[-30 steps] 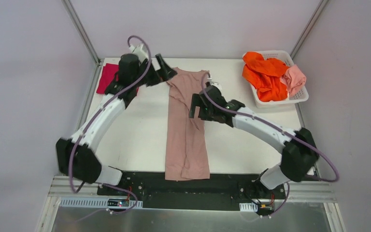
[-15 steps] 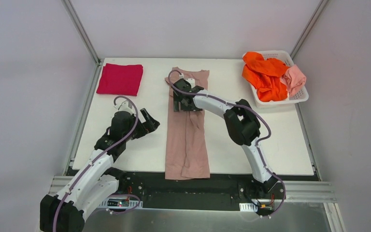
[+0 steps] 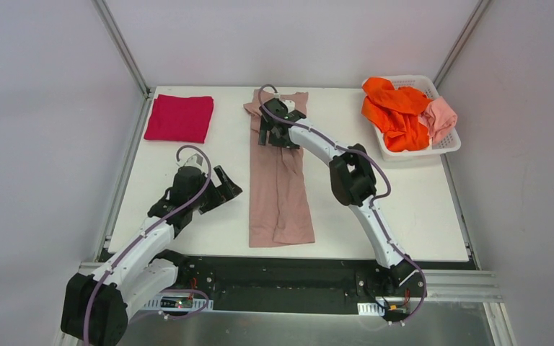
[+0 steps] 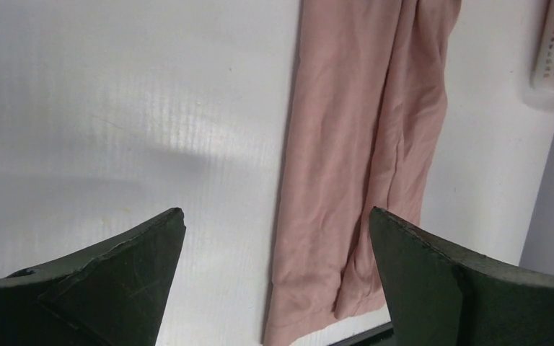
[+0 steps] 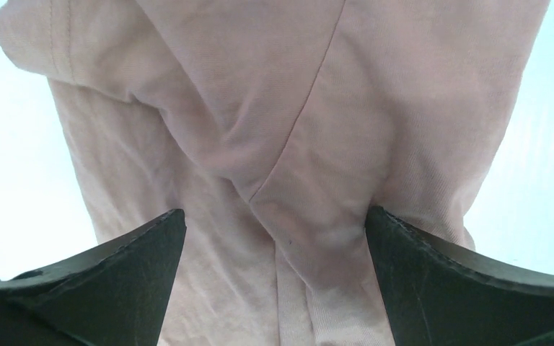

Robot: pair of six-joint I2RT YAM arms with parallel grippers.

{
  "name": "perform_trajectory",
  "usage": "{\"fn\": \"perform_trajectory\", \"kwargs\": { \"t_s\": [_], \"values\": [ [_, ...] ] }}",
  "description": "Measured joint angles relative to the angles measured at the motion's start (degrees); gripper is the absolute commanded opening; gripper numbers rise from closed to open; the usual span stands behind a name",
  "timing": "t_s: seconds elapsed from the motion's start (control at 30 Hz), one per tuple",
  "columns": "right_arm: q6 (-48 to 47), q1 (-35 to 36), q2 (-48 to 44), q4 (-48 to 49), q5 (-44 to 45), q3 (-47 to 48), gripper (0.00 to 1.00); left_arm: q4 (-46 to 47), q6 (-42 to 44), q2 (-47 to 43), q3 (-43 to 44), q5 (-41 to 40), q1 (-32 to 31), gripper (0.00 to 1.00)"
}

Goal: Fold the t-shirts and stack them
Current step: Rotate the tshirt 90 degrees, then grab the bottom of the folded rectangular tshirt with both arms

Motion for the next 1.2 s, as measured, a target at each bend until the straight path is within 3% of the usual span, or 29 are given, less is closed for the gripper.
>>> {"fn": "perform_trajectory", "kwargs": {
  "t_s": [0.17,0.3,0.57,0.63,0.77,0.9,1.0,1.1,1.2],
  "values": [
    [0.17,-0.13,-3.34,-0.59,-5.42,-3.45,0.99,0.72,-2.36,0.00,-1.38,4.09,-2.89,1.00],
    [-0.22,0.46,-17.99,0.85,-9.20,-19.78,0.99,0.57,-5.38,-1.07,-4.50,4.94,-8.76,1.00],
    [4.87,1.75,-58.80,9.90,-14.84,-57.44,0.97,0.81,-13.05,-5.49,-10.78,3.89,-19.71,0.77],
    [7.96,2.69,-64.87,11.23,-17.55,-68.17,0.95,0.87,-14.27,-5.44,-10.88,2.86,-22.40,0.71],
    [12.35,6.45,-66.23,11.10,-23.12,-81.68,0.91,1.95,-16.20,-3.28,-10.91,1.33,-25.90,0.58],
    [15.74,8.63,-66.51,11.63,-26.25,-87.06,0.79,4.02,-17.57,0.07,-10.82,-0.20,-27.89,0.41],
    [17.44,8.66,-67.08,13.49,-26.67,-88.94,0.62,4.85,-18.23,1.90,-10.78,-1.51,-28.68,0.22],
    [18.91,8.66,-67.10,15.23,-26.80,-90.20,0.52,4.72,-18.69,3.02,-10.75,-2.78,-28.85,0.02],
    [19.80,8.66,-67.10,17.31,-27.39,-91.45,0.34,4.63,-18.97,3.43,-10.75,-4.15,-28.87,0.00]
  ]
}}
